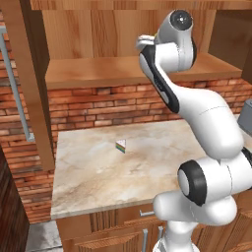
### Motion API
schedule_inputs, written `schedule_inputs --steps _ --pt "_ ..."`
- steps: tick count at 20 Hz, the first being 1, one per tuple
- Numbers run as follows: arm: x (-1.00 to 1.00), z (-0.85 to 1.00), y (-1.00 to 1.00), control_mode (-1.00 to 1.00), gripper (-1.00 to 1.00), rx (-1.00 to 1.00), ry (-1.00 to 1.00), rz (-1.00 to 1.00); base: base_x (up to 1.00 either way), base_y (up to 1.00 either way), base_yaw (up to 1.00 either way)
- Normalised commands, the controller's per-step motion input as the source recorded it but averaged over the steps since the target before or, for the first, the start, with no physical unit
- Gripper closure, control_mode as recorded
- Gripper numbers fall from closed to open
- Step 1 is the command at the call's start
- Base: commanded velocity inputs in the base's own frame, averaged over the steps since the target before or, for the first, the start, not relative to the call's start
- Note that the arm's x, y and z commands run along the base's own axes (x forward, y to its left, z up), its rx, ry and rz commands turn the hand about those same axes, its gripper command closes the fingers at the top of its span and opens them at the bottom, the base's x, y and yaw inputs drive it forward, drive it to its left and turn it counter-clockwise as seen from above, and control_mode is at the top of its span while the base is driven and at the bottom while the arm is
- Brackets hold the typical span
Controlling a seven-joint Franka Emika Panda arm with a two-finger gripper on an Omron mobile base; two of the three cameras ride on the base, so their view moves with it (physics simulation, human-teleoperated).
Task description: There are various items on the counter. Only move the condiments/shakers into the cabinet.
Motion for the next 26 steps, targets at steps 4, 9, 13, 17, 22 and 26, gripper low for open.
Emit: schedule_inputs --steps 4,9,13,17,22,26 --pt "0.09 -0.29 0.0 -1.0 1.0 -0.05 0.01 0.0 0.0 0.0 0.0" --pt "0.04 -0.22 0.0 -1.0 1.0 -0.02 0.0 0.0 0.0 0.0 0.0" --pt "0.02 -0.1 0.0 -1.0 -1.0 0.0 0.0 0.0 0.0 0.0 0.0" --pt "0.09 -0.02 0.0 -1.0 -1.0 0.0 0.0 0.0 0.0 0.0 0.0" --pt "0.02 0.0 0.0 -1.0 -1.0 0.0 0.0 0.0 0.0 0.0 0.0" --pt "0.0 0.0 0.0 -1.0 -1.0 0.0 0.0 0.0 0.0 0.0 0.0"
